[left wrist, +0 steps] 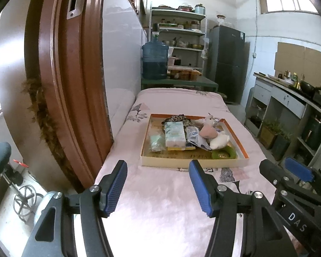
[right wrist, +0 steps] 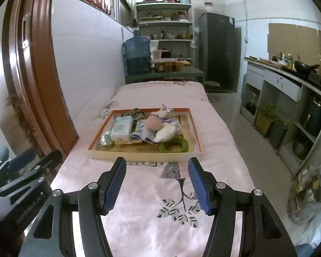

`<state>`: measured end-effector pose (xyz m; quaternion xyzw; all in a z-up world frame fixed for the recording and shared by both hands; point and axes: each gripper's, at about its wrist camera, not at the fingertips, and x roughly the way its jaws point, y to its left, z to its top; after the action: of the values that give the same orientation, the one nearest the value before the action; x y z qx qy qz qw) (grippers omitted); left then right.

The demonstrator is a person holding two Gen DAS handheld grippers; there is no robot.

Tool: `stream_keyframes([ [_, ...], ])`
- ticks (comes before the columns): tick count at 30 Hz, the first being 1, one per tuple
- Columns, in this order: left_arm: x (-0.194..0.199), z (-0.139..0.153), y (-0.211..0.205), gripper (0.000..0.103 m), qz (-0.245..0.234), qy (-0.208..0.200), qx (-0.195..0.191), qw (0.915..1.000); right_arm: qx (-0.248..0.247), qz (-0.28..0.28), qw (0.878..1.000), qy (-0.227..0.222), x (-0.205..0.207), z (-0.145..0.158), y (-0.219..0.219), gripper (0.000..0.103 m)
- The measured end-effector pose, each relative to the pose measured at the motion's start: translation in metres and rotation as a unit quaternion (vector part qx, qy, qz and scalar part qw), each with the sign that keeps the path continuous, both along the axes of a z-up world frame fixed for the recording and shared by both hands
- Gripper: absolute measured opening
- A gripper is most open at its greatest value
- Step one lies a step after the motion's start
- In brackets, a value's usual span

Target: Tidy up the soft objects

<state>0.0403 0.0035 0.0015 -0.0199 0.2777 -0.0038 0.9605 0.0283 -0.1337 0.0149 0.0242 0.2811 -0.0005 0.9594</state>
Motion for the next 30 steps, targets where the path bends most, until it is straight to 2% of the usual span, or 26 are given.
stream_keyframes([
  [5, -0.008, 0.000, 0.000, 0.060, 0.001, -0.003, 0.008, 1.0000, -0.007, -0.004, 1.000, -0.004, -0.005, 0.000, 0.003, 0.062],
  [30, -0.014, 0.000, 0.002, 0.060, -0.001, 0.001, -0.004, 1.0000, -0.001, -0.004, 1.000, 0.001, -0.006, -0.001, 0.005, 0.062],
])
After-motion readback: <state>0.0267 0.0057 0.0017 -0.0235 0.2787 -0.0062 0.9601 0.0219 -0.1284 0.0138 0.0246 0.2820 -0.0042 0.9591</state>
